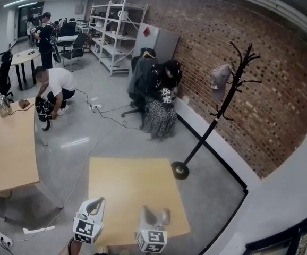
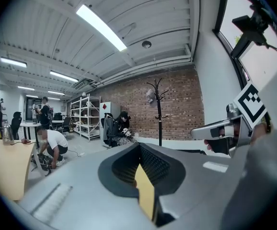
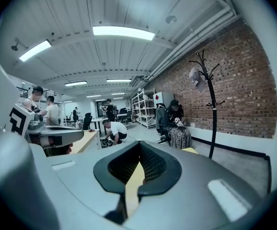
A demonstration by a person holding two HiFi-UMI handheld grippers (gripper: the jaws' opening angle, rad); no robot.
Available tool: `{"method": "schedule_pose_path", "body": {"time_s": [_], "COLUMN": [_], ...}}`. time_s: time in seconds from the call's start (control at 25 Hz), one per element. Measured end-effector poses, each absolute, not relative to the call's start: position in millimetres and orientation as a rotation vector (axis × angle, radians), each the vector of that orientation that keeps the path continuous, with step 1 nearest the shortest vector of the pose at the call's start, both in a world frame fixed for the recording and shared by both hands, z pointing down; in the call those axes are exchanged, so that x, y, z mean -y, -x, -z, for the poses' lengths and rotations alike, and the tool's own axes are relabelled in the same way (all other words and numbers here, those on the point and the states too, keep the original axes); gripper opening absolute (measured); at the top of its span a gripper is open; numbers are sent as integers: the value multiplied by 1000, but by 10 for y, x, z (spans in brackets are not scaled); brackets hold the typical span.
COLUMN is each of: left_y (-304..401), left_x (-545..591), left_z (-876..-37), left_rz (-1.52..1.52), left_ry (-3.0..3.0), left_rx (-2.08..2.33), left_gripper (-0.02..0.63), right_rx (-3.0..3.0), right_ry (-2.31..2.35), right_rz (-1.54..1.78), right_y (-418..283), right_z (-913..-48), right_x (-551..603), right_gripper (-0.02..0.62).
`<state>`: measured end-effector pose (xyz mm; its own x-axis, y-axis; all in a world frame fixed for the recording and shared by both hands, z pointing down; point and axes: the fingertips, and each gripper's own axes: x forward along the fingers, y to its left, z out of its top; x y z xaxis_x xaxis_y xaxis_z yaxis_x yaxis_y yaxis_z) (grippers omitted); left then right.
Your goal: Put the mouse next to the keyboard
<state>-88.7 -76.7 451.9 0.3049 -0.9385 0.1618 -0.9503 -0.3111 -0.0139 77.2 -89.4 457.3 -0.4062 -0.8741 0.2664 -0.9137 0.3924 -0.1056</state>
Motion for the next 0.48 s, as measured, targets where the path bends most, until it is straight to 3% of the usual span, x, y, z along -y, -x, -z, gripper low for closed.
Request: {"method": "schedule_pose_path", "body": {"time_s": [0.48], "left_y": [992], "left_x": [800], "left_z": [-4560], "left_rz": [-181], "left_ry": [-2446], "left_rx": [1799], "left_gripper": [-2], "right_rx": [2478], "right_ry": [-1609], "right_rz": [-292], "right_y": [-691], "right_z": [-4518], "right_x": [891], "right_gripper": [14]}}
